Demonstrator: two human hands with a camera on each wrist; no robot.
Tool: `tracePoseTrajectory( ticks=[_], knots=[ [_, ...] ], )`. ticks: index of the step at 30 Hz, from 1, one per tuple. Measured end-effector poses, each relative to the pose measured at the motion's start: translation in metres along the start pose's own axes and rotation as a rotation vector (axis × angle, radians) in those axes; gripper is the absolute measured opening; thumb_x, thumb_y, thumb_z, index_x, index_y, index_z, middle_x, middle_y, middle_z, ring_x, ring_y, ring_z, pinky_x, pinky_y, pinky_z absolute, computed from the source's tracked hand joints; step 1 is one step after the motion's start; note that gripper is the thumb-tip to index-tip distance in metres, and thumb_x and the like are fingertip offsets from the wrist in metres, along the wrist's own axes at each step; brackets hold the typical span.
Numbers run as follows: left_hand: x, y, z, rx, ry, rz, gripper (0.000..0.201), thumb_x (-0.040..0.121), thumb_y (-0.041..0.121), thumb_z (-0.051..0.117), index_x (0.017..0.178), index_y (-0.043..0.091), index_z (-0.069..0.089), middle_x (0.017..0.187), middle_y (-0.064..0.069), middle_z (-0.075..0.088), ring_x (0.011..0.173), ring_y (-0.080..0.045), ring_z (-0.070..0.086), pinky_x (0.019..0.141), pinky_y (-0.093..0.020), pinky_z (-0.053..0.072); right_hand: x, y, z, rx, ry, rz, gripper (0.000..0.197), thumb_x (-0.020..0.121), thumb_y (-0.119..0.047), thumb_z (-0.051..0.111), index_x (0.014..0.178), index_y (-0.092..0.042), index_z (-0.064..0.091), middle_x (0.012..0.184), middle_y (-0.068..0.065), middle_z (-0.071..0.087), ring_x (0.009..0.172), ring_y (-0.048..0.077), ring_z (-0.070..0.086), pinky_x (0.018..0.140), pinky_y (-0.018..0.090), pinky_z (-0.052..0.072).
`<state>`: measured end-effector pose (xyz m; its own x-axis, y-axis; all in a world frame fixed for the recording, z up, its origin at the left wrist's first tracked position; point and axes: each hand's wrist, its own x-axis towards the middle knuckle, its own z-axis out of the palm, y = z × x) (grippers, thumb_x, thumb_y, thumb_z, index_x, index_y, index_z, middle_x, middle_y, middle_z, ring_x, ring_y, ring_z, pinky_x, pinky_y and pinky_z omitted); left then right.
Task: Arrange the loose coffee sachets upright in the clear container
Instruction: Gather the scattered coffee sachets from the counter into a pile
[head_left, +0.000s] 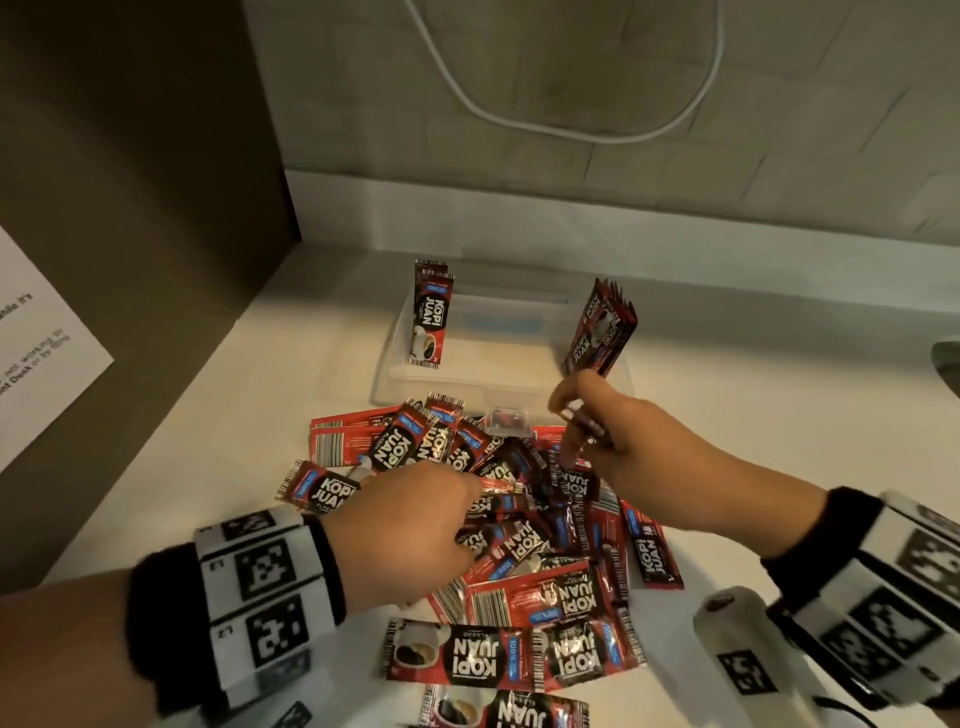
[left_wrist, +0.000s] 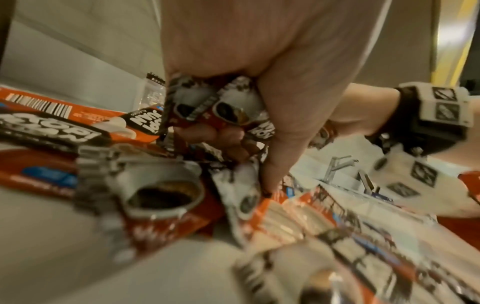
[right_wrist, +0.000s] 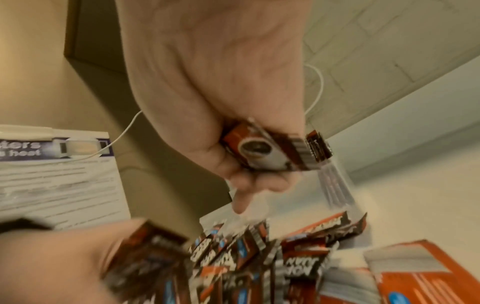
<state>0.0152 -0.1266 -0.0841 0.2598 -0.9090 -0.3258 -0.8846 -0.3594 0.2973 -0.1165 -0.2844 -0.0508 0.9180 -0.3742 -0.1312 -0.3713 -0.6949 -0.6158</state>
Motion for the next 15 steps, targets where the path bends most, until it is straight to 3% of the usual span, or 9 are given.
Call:
tracePoseTrajectory(
  ticks=[2, 3, 5, 7, 10, 13, 15],
  knots=[
    [0.001, -0.003, -0.006, -0.091, -0.021, 0.003, 0.004, 0.090, 0.024, 0.057, 0.091, 0.026, 0.053, 0.079, 0.005, 0.058, 0.066, -0.010, 0.055, 0.056, -0.026, 0.044, -0.002, 0.002, 0.009, -0.082, -0.052, -0.081, 0.032, 0.088, -0.009, 0.062, 0.114, -0.024, 0.052, 0.095, -0.008, 0.060, 0.073, 0.005, 0.057, 0.059, 0.011, 0.043],
    [-0.001, -0.007, -0.013, -0.138, -0.030, -0.005, 0.009, 0.092, 0.023, 0.055, 0.086, 0.029, 0.050, 0.076, 0.005, 0.057, 0.061, -0.009, 0.053, 0.051, -0.024, 0.040, -0.002, 0.001, 0.014, -0.125, -0.069, -0.117, 0.032, 0.083, -0.014, 0.069, 0.111, -0.023, 0.056, 0.093, -0.011, 0.058, 0.077, 0.006, 0.055, 0.062, 0.009, 0.040],
    [-0.008, -0.014, -0.030, -0.176, -0.064, -0.010, 0.014, 0.092, 0.021, 0.053, 0.084, 0.030, 0.047, 0.075, 0.004, 0.057, 0.060, -0.010, 0.052, 0.051, -0.026, 0.039, -0.001, -0.003, 0.025, -0.200, -0.114, -0.165, 0.033, 0.074, -0.024, 0.078, 0.101, -0.023, 0.059, 0.091, -0.015, 0.051, 0.082, 0.007, 0.050, 0.064, 0.013, 0.037],
    [-0.017, -0.020, -0.043, -0.160, -0.139, 0.018, 0.015, 0.090, 0.019, 0.054, 0.089, 0.032, 0.047, 0.079, 0.005, 0.058, 0.065, -0.009, 0.055, 0.054, -0.026, 0.041, 0.002, -0.008, 0.037, -0.333, -0.182, -0.229, 0.043, 0.071, -0.031, 0.080, 0.106, -0.019, 0.058, 0.098, -0.011, 0.050, 0.088, 0.011, 0.048, 0.069, 0.021, 0.036],
    [-0.033, -0.015, -0.037, -0.025, -0.296, 0.095, 0.026, 0.085, 0.024, 0.061, 0.106, 0.037, 0.052, 0.094, 0.008, 0.062, 0.078, -0.004, 0.058, 0.064, -0.020, 0.047, 0.007, -0.014, 0.052, -0.512, -0.263, -0.289, 0.058, 0.072, -0.035, 0.078, 0.123, -0.020, 0.055, 0.112, -0.003, 0.055, 0.099, 0.018, 0.055, 0.079, 0.031, 0.048],
    [-0.043, -0.006, -0.014, 0.067, -0.245, 0.267, 0.045, 0.080, 0.044, 0.067, 0.122, 0.038, 0.049, 0.115, 0.018, 0.054, 0.096, 0.005, 0.049, 0.077, -0.008, 0.038, 0.013, -0.022, 0.052, -0.572, -0.219, -0.286, 0.038, 0.076, -0.033, 0.073, 0.107, -0.018, 0.057, 0.105, 0.002, 0.061, 0.096, 0.023, 0.059, 0.072, 0.033, 0.049],
    [-0.044, -0.002, 0.000, 0.110, -0.221, 0.312, 0.053, 0.084, 0.049, 0.063, 0.132, 0.035, 0.044, 0.124, 0.017, 0.043, 0.107, -0.003, 0.045, 0.082, -0.018, 0.037, 0.016, -0.022, 0.045, -0.567, -0.178, -0.279, 0.029, 0.081, -0.035, 0.069, 0.102, -0.019, 0.057, 0.103, 0.002, 0.065, 0.094, 0.023, 0.060, 0.072, 0.033, 0.049]
  ],
)
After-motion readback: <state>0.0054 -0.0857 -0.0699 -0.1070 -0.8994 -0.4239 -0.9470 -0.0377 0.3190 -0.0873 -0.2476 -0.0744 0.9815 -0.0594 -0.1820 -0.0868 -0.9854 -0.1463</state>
